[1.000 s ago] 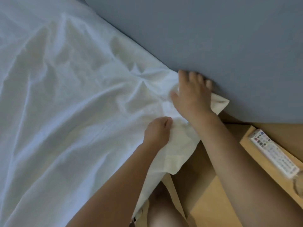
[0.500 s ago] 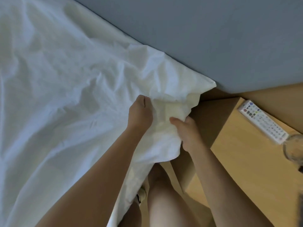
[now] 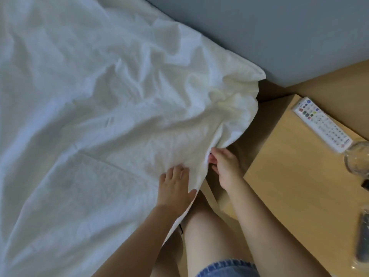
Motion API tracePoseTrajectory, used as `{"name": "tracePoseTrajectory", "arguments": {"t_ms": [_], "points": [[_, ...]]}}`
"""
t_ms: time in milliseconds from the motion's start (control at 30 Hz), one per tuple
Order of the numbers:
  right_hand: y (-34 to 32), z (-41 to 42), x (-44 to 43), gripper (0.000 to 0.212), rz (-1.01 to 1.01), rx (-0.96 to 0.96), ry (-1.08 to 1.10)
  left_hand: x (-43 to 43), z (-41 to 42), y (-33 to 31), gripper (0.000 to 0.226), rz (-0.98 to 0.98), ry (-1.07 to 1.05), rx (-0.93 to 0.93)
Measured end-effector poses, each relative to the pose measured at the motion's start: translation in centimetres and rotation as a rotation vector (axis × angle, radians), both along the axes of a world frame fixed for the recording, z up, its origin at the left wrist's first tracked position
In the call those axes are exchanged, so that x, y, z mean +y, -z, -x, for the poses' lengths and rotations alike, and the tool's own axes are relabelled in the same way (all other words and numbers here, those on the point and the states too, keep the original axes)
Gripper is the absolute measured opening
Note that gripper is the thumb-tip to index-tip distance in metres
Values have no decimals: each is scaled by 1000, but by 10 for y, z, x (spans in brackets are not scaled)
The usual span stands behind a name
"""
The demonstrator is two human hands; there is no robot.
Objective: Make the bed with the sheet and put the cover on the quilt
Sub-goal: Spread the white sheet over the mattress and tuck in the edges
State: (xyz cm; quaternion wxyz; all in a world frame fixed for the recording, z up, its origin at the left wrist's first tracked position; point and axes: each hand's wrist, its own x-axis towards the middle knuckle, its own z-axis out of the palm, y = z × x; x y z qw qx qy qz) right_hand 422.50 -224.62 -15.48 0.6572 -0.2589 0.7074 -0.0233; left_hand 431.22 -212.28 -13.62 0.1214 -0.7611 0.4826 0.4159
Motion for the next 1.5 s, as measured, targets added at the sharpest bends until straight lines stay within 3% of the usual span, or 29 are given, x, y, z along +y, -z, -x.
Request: {"name": "tracePoseTrajectory", "arguments": {"t_ms": [100,200,333,433,500,567,700,800,867,933,967,1033,1100,1200,1300,1500], "points": [[-4,3,-1,14,141,25,23,8,9,1,66,45,1,-9],[-9,6,21,6,151,57,-114,34,21,3,67,-4,36,-43],[1,12,101,28,-71,-13,-373,93,32,3,71,1,-170,-112],[28,10,165,60,-228,-41,-541,160,37,6,79,-8,-355,-187],[44,5,195,53,-186,-80,-446,212,39,9,79,2,-510,-262],[48,-1,210,35,-15,-93,-385,262,45,9,71,-26,-695,-284],[46,16,211,28,280,-41,-554,333,80,3,67,-123,-886,-202],[55,37,199,32,454,87,-467,357,104,2,68,-130,-1224,-42],[61,41,206,30,417,141,-299,365,114,4,66,-131,-1411,43],[65,40,227,32,294,197,-358,371,128,4,58,-151,-1530,135],[64,40,240,34,244,231,-502,373,137,1,54,-166,-1565,197],[51,43,269,31,223,243,-1005,382,158,-4,46,-183,-1599,329],[28,44,300,24,265,166,-1578,396,175,-13,40,-167,-1656,415],[-3,49,348,23,217,17,-2202,428,203,-33,36,-96,-1843,453],[-28,50,397,23,206,-26,-2598,471,238,-54,34,-31,-2002,429],[-67,50,538,21,372,-19,-3000,592,337,-65,28,92,-2386,429]]}}
